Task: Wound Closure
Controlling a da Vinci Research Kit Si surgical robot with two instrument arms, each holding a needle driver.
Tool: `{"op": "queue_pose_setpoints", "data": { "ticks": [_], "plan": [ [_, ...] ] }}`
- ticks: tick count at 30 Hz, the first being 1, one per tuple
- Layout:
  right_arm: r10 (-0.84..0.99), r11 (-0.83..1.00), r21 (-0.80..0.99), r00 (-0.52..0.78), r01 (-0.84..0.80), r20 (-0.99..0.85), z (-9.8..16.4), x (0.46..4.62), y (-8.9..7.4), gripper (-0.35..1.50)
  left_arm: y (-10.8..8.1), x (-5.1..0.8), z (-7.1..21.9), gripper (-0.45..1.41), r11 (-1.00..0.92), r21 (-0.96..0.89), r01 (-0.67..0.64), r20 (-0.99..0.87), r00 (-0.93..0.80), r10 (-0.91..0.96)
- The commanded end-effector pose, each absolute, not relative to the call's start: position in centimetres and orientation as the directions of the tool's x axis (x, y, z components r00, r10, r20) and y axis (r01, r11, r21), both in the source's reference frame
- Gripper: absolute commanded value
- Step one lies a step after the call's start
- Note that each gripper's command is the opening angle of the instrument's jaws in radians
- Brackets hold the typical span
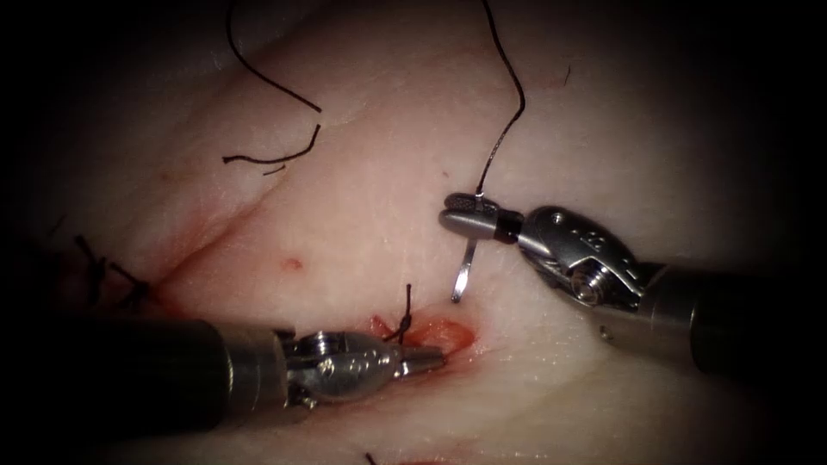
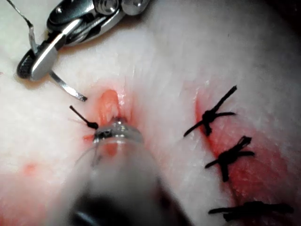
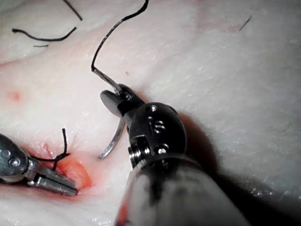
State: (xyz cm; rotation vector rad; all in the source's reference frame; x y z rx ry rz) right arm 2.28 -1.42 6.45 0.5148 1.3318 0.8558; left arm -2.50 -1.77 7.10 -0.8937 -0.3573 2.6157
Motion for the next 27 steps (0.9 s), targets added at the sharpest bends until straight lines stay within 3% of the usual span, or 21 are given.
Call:
{"op": "queue_pose_setpoints", "data": {
  "ticks": [1,10,27],
  "plan": [
    [0.785,0.602,0.761,0.007,-0.24,-0.619,6.49,2.36,-1.36,-0.35,-1.79,-2.54,7.14,-0.13,-0.906,-0.346,-0.245,-0.54,-0.738,0.405],
    [0.813,0.563,0.791,-0.012,-0.24,-0.582,6.47,2.38,-1.28,-0.35,-1.84,-2.55,7.08,-0.15,-0.905,-0.346,-0.248,-0.536,-0.74,0.407],
    [0.96,0.267,0.941,-0.031,-0.208,-0.279,6.33,2.5,-1.51,-0.35,-1.76,-2.54,7.19,-0.15,-0.908,-0.338,-0.247,-0.537,-0.742,0.402]
  ]
}}
